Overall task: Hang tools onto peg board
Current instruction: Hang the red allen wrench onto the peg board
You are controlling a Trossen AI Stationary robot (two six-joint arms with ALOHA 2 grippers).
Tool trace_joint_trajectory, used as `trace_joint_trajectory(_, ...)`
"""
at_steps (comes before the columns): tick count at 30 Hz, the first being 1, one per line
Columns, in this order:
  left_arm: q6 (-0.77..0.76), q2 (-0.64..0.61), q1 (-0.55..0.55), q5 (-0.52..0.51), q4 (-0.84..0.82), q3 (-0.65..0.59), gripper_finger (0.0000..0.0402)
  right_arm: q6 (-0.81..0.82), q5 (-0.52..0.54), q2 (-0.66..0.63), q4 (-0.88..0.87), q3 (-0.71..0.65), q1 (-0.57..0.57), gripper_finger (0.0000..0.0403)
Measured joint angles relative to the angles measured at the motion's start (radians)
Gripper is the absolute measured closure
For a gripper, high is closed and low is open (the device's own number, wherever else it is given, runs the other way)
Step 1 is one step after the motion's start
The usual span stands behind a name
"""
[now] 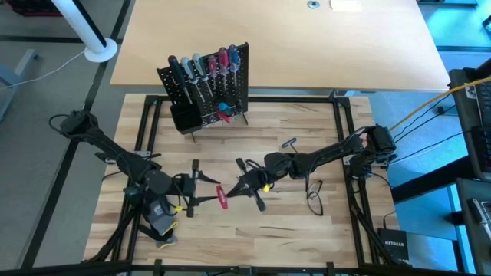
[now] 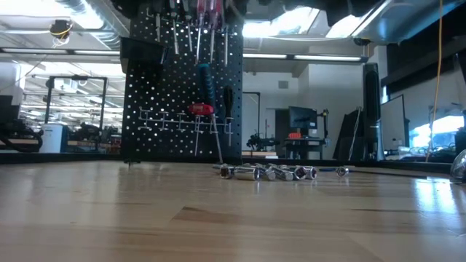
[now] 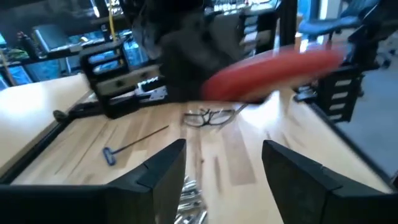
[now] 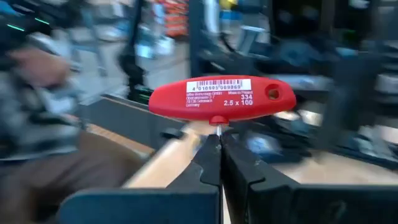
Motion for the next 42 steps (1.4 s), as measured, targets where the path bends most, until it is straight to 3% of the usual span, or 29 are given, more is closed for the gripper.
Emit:
trace_joint_trajectory(6,0.084,0.0,0.011,0.024,0.054,0.0,0.0207,0.053,-0.155,0.024,0.034,0.001,0.001,0.04)
trace_joint_trajectory(11,0.116,0.0,0.016,0.178,0.07,0.0,0.0208,0.107,-0.171,0.079,0.113,0.009,-0.001,0.04)
trace_joint_trajectory(17,0.158,0.001,0.017,0.199,0.103,0.0,0.0208,0.139,-0.214,0.131,0.117,0.061,-0.007,0.04)
trace_joint_trajectory(21,0.176,0.001,0.017,0.26,0.11,0.0,0.0208,0.139,-0.212,0.144,0.114,0.072,-0.006,0.04)
trace_joint_trajectory(37,0.176,0.044,0.017,0.313,0.125,0.0,0.0208,0.139,-0.17,0.144,0.124,0.072,-0.006,0.04)
trace_joint_trajectory(42,0.176,0.046,0.017,0.314,0.141,0.0,0.0227,0.138,-0.169,0.144,0.124,0.072,-0.007,0.04)
